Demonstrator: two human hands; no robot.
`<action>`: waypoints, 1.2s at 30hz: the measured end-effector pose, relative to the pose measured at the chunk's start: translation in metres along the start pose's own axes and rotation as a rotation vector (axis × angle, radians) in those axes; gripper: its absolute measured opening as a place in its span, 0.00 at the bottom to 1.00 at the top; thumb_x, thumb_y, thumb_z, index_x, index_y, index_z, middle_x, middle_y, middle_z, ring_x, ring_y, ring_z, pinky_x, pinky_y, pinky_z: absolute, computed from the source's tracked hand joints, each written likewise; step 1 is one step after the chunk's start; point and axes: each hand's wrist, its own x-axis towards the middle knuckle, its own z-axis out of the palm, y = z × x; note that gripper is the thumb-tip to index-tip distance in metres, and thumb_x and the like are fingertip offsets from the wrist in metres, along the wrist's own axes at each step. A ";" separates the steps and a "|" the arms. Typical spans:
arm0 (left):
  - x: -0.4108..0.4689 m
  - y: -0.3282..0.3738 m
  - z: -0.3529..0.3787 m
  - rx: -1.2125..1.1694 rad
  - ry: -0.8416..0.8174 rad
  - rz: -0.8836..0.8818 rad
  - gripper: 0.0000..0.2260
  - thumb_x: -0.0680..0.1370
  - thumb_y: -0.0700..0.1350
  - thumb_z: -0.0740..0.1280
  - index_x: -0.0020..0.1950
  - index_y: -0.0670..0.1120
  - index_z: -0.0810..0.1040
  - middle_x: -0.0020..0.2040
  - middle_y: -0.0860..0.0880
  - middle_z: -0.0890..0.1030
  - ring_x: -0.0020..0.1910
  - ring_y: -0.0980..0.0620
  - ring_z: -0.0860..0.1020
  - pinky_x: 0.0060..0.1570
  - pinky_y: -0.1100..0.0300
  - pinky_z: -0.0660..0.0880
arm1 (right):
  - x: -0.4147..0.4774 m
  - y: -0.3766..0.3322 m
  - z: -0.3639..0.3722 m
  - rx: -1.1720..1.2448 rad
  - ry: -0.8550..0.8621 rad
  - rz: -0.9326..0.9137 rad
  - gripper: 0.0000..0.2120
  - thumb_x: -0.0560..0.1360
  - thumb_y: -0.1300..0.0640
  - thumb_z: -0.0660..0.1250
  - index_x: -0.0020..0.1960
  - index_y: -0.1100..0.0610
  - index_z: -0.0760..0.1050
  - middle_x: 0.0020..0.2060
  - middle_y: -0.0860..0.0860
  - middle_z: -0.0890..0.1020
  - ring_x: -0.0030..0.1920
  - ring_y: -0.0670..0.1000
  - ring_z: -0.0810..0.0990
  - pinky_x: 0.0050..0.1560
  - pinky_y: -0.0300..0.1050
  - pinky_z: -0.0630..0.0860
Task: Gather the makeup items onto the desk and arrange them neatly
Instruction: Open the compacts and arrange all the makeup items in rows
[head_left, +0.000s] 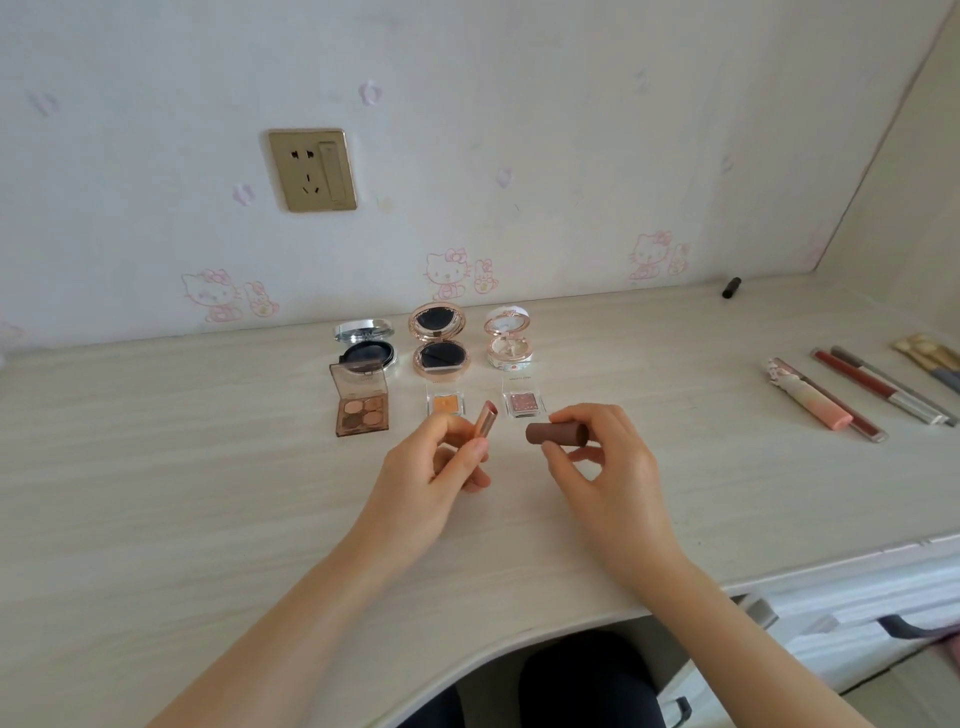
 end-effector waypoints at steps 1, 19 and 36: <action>0.001 0.002 0.002 -0.021 -0.002 -0.003 0.01 0.79 0.42 0.65 0.50 0.46 0.76 0.41 0.49 0.81 0.40 0.49 0.83 0.45 0.50 0.81 | 0.002 0.001 -0.003 0.072 -0.008 0.071 0.14 0.73 0.66 0.68 0.50 0.49 0.74 0.45 0.43 0.84 0.50 0.40 0.80 0.46 0.31 0.75; 0.126 0.059 0.070 0.167 -0.005 0.025 0.01 0.77 0.45 0.68 0.46 0.50 0.79 0.38 0.52 0.83 0.44 0.50 0.82 0.52 0.53 0.76 | 0.083 0.067 -0.075 0.001 -0.009 0.295 0.10 0.71 0.64 0.69 0.48 0.51 0.78 0.42 0.45 0.84 0.45 0.41 0.79 0.47 0.40 0.77; 0.203 0.021 0.117 0.508 0.134 -0.087 0.03 0.75 0.38 0.67 0.46 0.45 0.79 0.44 0.48 0.83 0.44 0.50 0.78 0.29 0.65 0.62 | 0.159 0.132 -0.036 -0.179 -0.190 0.278 0.07 0.72 0.61 0.68 0.47 0.52 0.74 0.40 0.49 0.82 0.43 0.47 0.79 0.44 0.37 0.75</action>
